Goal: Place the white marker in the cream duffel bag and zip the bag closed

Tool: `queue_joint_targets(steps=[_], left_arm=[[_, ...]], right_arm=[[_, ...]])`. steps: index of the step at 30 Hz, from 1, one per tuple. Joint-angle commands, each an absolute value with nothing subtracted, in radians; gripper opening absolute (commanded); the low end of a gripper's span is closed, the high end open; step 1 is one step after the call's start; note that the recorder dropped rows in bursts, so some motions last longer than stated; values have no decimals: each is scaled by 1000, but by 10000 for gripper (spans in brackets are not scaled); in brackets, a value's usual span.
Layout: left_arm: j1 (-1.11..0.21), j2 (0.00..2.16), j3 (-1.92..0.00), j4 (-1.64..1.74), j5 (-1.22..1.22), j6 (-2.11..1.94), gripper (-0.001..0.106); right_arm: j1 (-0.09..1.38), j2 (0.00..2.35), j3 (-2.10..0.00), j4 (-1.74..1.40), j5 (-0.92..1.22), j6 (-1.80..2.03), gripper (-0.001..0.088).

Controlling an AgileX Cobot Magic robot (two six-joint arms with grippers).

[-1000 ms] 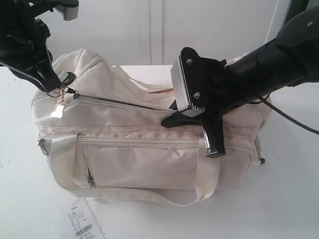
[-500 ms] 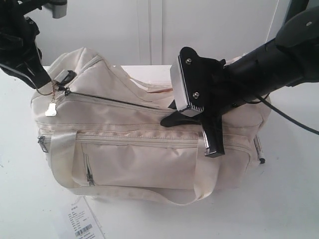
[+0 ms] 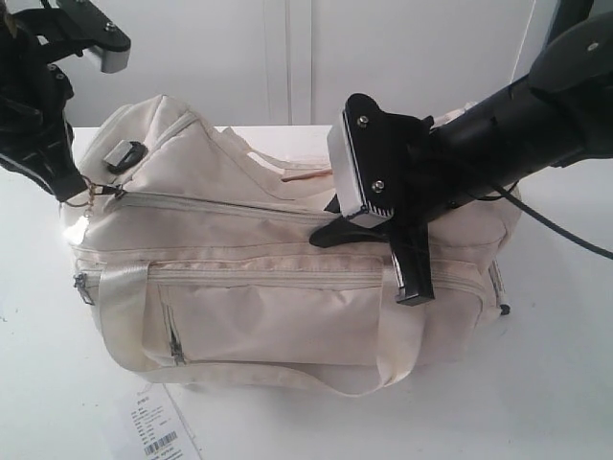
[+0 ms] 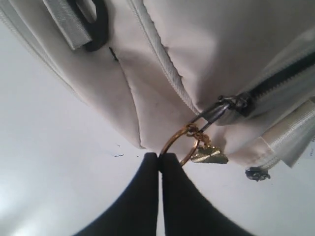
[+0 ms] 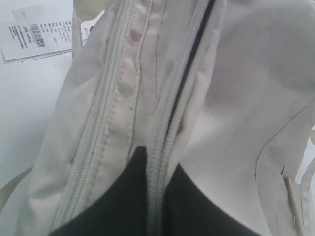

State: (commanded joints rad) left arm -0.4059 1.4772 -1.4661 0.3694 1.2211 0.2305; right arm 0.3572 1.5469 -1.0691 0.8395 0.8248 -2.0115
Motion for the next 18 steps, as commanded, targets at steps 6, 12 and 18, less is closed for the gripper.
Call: queue_joint_targets(steps=[6, 12, 18], left_arm=[[-360, 1477, -1466, 336, 1221, 230, 0], [-360, 1477, -1466, 354, 1221, 233, 0], [-360, 1477, -1466, 223, 1221, 233, 0]], right_arm=[[357, 1547, -1069, 840, 825, -2008, 0], [357, 1547, -1069, 840, 823, -2012, 0], [357, 1547, -1069, 838, 805, -2014, 0]])
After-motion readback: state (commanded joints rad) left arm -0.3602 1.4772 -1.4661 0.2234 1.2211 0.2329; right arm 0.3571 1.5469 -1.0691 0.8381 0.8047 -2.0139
